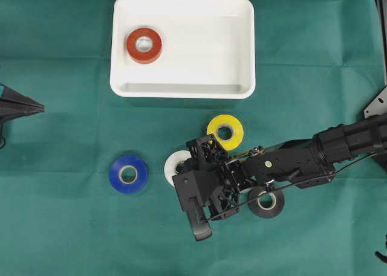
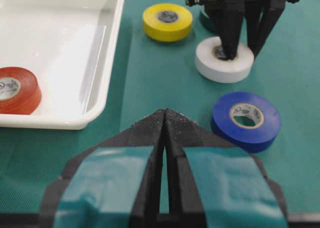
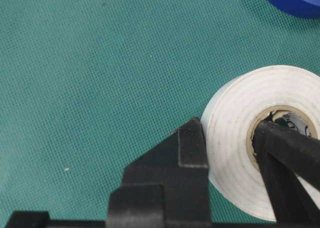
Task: Put the tape into the white case with the right arm.
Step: 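Close the right gripper on the white tape roll, then carry the white roll into the tray beside the red roll, release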
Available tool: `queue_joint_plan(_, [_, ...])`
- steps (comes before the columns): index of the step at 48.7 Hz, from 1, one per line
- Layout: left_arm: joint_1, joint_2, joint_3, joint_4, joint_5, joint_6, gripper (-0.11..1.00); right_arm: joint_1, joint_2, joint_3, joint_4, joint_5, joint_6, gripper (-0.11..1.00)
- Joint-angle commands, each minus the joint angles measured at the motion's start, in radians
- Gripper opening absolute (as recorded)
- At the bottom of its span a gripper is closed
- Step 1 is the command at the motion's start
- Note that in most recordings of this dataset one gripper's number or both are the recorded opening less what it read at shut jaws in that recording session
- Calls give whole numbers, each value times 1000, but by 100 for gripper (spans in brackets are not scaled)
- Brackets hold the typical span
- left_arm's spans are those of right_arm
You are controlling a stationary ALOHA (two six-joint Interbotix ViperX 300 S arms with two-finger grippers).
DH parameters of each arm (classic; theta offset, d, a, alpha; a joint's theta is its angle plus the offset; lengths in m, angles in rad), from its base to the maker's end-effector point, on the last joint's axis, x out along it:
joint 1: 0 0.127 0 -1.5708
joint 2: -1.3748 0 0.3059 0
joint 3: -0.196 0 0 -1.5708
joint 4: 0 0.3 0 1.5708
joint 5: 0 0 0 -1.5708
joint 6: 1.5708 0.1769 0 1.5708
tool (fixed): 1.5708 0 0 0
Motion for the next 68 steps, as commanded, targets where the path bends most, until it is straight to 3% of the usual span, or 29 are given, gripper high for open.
queue_joint_plan(1, [0,8,-11,0,-9,0,0,0,-64,-20,-3,17,2,3])
queue_joint_plan(17, [0,8,-11,0,-11,2,0,-2,-164,-35,-2,95,0,3])
queue_joint_plan(35, [0,8,-11,0,-11,0,0,-44,-169,-48,-2,129,2,3])
queue_joint_plan(55, [2,9,-9,0,-9,0,0,-259,-199,-48,-5,123,-11,3])
queue_joint_plan(68, [2,8,-9,0,-9,2,0,-431,-198,-46,-64,80,-11,3])
